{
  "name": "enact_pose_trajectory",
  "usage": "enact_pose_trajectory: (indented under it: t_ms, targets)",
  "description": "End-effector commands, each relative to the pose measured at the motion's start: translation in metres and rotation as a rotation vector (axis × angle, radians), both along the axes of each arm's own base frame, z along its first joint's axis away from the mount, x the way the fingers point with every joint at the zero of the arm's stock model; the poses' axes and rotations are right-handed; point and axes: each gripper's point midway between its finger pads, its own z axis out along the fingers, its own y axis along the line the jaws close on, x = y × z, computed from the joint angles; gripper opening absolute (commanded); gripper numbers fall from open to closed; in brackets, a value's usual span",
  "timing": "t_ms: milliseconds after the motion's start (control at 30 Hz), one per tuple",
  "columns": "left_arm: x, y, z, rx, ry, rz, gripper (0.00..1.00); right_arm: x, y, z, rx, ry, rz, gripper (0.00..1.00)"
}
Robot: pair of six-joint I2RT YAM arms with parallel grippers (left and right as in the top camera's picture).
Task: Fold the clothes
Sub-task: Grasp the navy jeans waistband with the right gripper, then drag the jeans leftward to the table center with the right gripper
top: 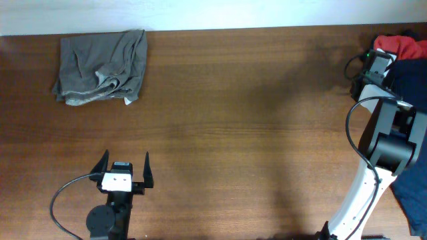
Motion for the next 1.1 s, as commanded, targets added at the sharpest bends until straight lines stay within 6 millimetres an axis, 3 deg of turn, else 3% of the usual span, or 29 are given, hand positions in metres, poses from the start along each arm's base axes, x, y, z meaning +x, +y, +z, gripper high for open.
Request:
enact_pose_trajectory:
  t_ms: [0, 300, 433, 533, 800, 1067]
  targets:
    - [0.000, 0.002, -0.001, 0.018, -0.004, 0.012, 0.99, 0.000, -0.005, 0.050, -0.001, -0.117, -0.078, 0.04]
    - [0.000, 0.002, -0.001, 0.018, -0.004, 0.012, 0.99, -0.006, 0.009, 0.127, 0.074, -0.272, -0.099, 0.04]
    - [0.000, 0.002, -0.001, 0.018, -0.004, 0.012, 0.99, -0.004, 0.026, 0.144, 0.121, -0.278, -0.035, 0.04]
    - [0.000, 0.002, -0.001, 0.018, -0.004, 0.012, 0.99, 0.002, 0.046, 0.144, 0.168, -0.268, 0.027, 0.04]
    - [0.000, 0.002, -0.001, 0.018, -0.004, 0.012, 0.99, 0.026, 0.130, 0.129, 0.251, -0.197, 0.200, 0.04]
    - [0.000, 0.002, -0.001, 0.018, -0.003, 0.012, 0.99, 0.042, 0.233, 0.157, 0.219, -0.212, 0.360, 0.04]
